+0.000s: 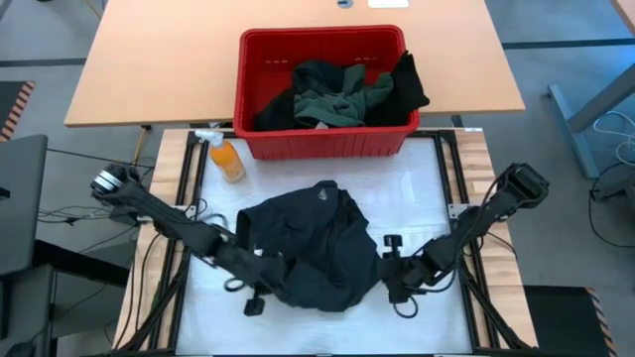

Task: Fold laundry
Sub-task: Fold the black shorts

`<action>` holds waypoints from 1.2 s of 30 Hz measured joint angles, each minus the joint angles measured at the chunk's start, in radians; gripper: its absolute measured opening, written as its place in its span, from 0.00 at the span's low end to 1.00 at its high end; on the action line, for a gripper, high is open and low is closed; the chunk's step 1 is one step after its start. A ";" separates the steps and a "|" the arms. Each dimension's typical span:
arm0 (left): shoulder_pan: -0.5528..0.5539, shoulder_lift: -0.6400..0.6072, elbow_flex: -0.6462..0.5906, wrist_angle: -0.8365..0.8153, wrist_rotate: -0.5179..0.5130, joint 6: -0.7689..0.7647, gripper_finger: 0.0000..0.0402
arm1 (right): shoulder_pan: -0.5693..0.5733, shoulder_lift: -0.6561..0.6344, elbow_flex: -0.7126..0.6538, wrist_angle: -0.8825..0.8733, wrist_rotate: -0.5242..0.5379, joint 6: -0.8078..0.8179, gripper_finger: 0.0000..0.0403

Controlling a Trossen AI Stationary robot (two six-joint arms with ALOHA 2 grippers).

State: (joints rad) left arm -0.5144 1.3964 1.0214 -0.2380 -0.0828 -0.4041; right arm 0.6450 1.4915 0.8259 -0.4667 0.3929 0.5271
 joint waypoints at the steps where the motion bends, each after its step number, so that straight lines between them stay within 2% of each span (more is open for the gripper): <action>1: -0.009 -0.031 0.000 -0.010 -0.038 0.008 0.00 | 0.003 -0.004 -0.037 0.049 0.000 0.020 0.29; 5: -0.043 -0.110 -0.011 -0.037 -0.154 0.018 0.00 | 0.001 -0.001 -0.143 0.207 0.003 0.054 0.29; 11: -0.057 -0.133 -0.037 -0.034 -0.179 -0.018 0.00 | -0.013 -0.001 -0.196 0.248 0.110 0.094 0.29; 23: -0.058 -0.133 -0.058 -0.038 -0.213 -0.028 0.00 | -0.026 0.138 -0.192 0.448 0.022 0.094 0.29; 27: -0.058 -0.133 -0.058 -0.037 -0.213 -0.028 0.00 | -0.026 0.167 -0.191 0.479 0.020 0.101 0.21; 31: -0.058 -0.133 -0.058 -0.033 -0.213 -0.027 0.00 | -0.026 0.117 -0.194 0.462 -0.001 0.095 0.05; 36: -0.058 -0.136 -0.054 -0.033 -0.213 -0.003 0.00 | -0.018 -0.054 -0.197 0.387 -0.027 0.052 0.05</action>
State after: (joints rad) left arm -0.5724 1.2602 0.9670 -0.2710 -0.2955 -0.4068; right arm 0.6266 1.4372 0.6291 -0.0795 0.3662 0.5793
